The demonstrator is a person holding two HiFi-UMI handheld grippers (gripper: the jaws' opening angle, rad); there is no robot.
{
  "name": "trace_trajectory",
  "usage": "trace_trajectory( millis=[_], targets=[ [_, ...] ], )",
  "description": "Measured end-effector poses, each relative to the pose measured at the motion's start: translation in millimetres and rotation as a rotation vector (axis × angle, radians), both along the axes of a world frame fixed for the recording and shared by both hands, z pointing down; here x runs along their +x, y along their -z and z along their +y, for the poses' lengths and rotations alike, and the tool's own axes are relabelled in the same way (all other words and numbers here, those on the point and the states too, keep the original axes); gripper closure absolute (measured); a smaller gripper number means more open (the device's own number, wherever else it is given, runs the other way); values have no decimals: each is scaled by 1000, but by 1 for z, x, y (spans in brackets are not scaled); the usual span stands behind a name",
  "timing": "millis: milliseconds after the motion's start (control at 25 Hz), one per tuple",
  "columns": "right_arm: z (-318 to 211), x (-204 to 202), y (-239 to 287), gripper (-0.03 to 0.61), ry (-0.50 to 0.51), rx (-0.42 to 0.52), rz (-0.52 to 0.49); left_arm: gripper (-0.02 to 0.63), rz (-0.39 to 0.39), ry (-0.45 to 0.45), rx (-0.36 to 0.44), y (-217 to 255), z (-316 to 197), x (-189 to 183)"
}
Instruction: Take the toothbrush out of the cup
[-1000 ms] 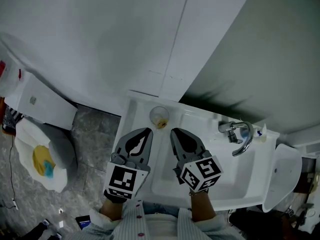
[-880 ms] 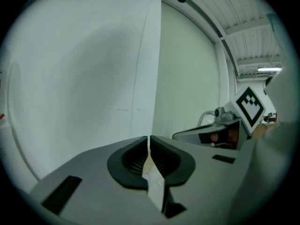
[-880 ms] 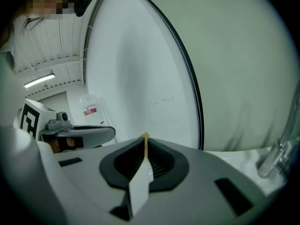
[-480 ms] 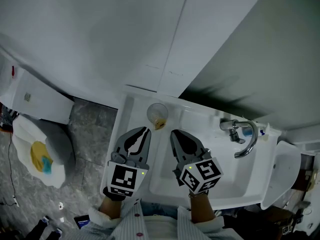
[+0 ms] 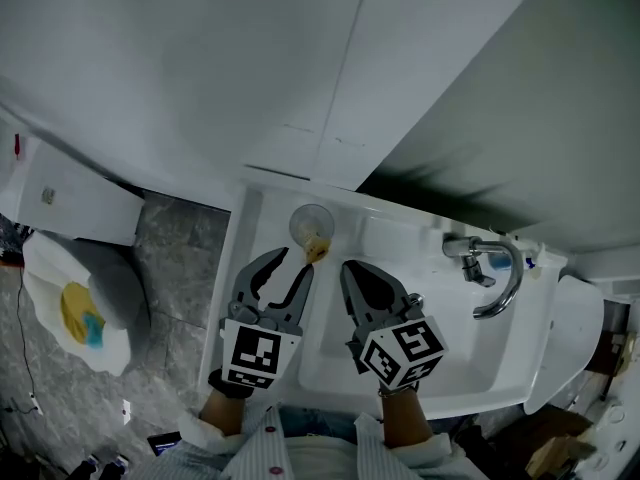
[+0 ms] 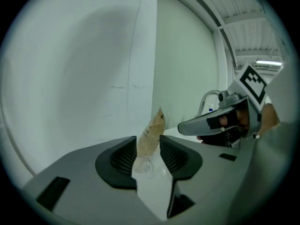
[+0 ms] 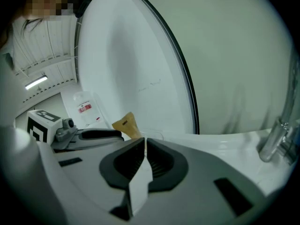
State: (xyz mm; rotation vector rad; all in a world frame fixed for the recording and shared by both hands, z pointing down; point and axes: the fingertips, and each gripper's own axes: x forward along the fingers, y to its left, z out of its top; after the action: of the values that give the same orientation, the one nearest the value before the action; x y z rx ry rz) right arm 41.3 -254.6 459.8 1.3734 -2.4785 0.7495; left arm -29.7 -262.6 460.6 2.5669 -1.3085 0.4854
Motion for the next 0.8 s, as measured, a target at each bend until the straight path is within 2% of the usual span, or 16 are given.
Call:
trace_trajectory(
  millis=[360, 800],
  targets=[
    [-3, 2, -13, 565, -4, -33, -9, 384, -12, -33, -21, -19, -12, 10],
    [-6, 8, -28, 565, -19, -65, -12, 356, -25, -57, -1, -30, -30, 22]
  ],
)
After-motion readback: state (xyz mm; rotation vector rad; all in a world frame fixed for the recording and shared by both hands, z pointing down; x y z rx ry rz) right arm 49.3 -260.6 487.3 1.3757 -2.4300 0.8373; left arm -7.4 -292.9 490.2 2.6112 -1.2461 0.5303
